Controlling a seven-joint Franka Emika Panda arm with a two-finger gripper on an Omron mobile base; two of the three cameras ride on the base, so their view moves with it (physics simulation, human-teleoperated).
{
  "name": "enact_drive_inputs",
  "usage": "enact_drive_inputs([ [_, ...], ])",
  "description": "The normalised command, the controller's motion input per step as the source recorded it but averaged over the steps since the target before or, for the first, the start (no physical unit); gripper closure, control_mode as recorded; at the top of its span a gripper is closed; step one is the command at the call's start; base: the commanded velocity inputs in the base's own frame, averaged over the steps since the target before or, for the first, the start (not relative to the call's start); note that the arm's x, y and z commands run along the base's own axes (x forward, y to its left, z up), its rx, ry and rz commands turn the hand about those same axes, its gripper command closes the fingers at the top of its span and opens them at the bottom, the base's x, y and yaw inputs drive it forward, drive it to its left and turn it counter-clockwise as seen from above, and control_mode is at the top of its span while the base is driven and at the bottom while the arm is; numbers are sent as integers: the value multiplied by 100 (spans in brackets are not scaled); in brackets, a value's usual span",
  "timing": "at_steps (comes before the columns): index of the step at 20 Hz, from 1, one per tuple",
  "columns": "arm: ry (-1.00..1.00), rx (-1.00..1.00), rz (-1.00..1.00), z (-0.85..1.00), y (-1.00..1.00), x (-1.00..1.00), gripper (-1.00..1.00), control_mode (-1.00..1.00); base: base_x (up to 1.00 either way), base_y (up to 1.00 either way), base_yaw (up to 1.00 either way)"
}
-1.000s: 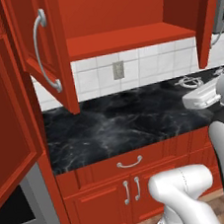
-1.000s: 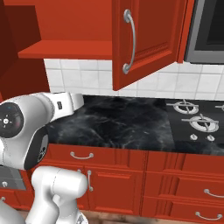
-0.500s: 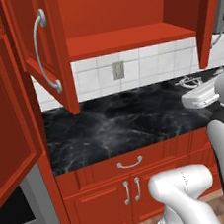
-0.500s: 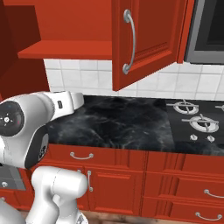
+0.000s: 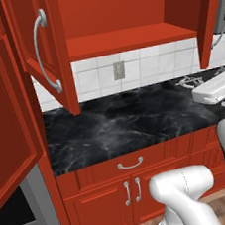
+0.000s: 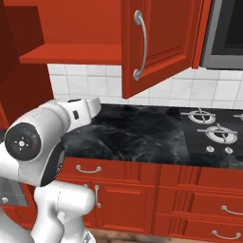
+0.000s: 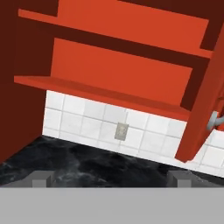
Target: Close all open cabinet doors.
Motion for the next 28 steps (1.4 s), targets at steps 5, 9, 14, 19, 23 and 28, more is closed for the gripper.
enact_drive_inputs([
  [5,-20,0,0,6,-41,0,-100,-100,0,0,0],
  [9,-6,0,0,11,-44,0,-100,-100,0,0,0],
  [14,0,0,0,3,-48,7,-100,-100,0,0,0],
  [19,0,5,1,0,-61,36,-100,-100,0,0,0],
  [23,0,14,4,0,-66,52,-100,-100,0,0,0],
  [28,0,23,1,0,-41,78,-100,-100,0,0,0],
])
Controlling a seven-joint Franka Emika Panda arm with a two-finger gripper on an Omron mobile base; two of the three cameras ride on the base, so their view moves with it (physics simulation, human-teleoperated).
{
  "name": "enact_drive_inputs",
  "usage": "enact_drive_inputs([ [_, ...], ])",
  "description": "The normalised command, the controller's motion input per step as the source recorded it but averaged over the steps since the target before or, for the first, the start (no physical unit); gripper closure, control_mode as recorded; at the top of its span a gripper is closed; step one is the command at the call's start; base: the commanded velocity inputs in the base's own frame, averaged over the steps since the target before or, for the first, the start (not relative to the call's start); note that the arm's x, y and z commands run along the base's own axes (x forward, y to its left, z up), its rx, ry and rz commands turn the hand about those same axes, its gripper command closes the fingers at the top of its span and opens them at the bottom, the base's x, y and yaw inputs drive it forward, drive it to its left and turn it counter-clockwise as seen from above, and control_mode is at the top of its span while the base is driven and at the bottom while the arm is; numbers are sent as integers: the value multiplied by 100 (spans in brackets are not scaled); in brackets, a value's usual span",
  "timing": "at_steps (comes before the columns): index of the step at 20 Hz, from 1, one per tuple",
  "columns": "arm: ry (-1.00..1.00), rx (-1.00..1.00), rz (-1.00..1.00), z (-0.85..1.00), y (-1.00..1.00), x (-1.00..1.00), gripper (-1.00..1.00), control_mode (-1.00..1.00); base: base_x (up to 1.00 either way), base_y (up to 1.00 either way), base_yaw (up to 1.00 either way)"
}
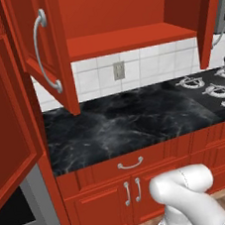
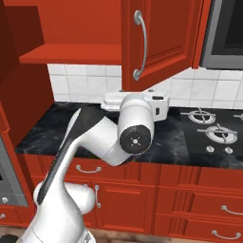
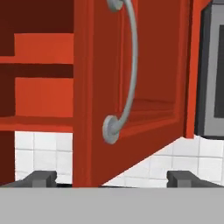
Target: Close all open cabinet doors.
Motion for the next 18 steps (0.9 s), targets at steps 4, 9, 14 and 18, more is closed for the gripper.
enact_drive_inputs([
  [4,0,26,4,0,-17,77,-100,-100,0,0,0],
  [9,0,17,11,-1,0,83,-100,-100,0,0,0],
  [14,-3,9,16,-6,0,68,-100,-100,0,0,0],
  [18,-1,4,16,-9,0,68,-100,-100,0,0,0],
])
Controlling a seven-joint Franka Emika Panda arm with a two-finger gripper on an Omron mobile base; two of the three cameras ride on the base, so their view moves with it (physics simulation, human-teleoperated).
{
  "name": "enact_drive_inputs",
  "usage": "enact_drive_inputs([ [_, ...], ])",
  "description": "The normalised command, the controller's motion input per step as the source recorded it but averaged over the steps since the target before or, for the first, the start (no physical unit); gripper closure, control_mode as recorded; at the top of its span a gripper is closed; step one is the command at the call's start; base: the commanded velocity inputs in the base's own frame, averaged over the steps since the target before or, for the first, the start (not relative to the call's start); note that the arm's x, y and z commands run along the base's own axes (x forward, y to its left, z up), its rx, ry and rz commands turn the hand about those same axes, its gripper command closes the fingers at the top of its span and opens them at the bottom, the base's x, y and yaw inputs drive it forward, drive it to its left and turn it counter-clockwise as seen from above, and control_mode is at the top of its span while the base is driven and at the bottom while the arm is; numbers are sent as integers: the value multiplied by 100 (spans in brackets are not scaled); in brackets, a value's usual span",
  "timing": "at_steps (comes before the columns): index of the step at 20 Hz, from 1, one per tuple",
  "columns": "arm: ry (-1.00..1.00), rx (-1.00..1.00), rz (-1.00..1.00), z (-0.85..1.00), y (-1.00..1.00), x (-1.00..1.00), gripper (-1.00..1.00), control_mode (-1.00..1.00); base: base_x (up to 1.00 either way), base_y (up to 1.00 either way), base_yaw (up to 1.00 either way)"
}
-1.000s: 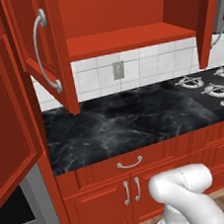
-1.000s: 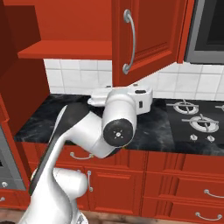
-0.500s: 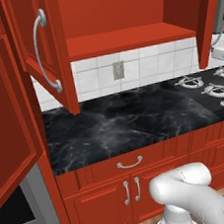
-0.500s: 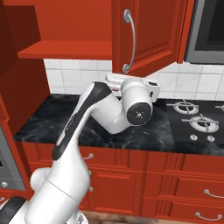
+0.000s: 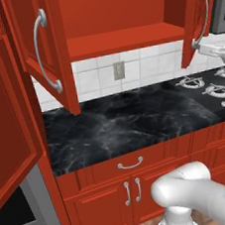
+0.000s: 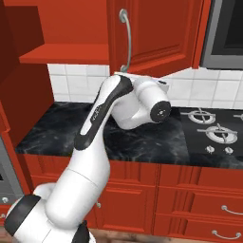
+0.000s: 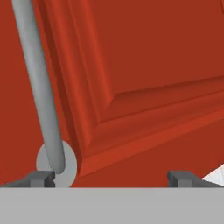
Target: Close all open cabinet doors.
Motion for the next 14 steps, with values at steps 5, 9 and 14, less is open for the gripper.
enact_drive_inputs([
  [5,-1,0,6,-18,32,80,-100,-100,0,0,0],
  [9,0,0,0,-2,57,81,-100,-100,0,0,0],
  [14,-4,-3,-4,0,69,61,-100,-100,0,0,0],
])
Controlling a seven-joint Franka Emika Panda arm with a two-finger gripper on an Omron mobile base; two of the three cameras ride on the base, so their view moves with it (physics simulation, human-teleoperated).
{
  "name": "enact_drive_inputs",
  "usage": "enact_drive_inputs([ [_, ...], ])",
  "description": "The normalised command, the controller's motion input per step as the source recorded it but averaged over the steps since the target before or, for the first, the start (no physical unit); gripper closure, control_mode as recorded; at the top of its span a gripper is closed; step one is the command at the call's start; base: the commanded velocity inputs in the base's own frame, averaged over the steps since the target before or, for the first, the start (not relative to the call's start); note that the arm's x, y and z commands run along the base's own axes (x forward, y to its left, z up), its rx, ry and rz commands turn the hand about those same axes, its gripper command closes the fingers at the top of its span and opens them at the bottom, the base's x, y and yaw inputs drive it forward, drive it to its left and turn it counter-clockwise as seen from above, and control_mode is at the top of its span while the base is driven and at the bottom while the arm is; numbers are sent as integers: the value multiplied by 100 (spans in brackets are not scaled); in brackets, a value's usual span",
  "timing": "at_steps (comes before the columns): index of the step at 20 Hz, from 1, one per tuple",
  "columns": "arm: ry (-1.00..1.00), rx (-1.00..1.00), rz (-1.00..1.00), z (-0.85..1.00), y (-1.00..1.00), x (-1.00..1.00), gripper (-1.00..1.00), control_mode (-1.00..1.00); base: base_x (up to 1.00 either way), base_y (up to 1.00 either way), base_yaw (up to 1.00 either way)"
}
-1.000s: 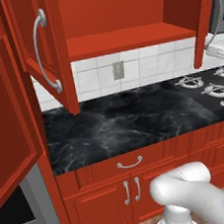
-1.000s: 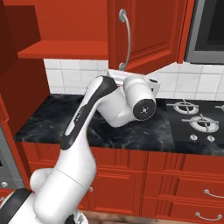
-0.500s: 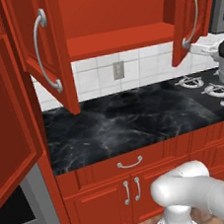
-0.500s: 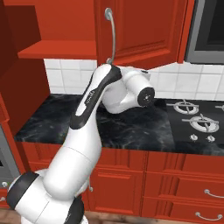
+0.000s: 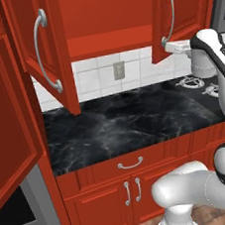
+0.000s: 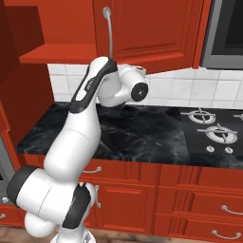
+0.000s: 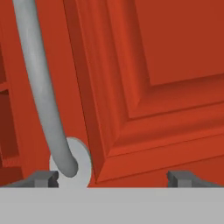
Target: Close all open cabinet doors.
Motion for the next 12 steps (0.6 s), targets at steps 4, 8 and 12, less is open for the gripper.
enact_drive_inputs([
  [4,-3,-4,-8,0,69,57,-100,-100,0,0,0],
  [8,0,-5,-12,0,65,63,-100,-100,0,0,0],
  [12,0,-6,-14,0,55,67,-100,-100,0,0,0],
])
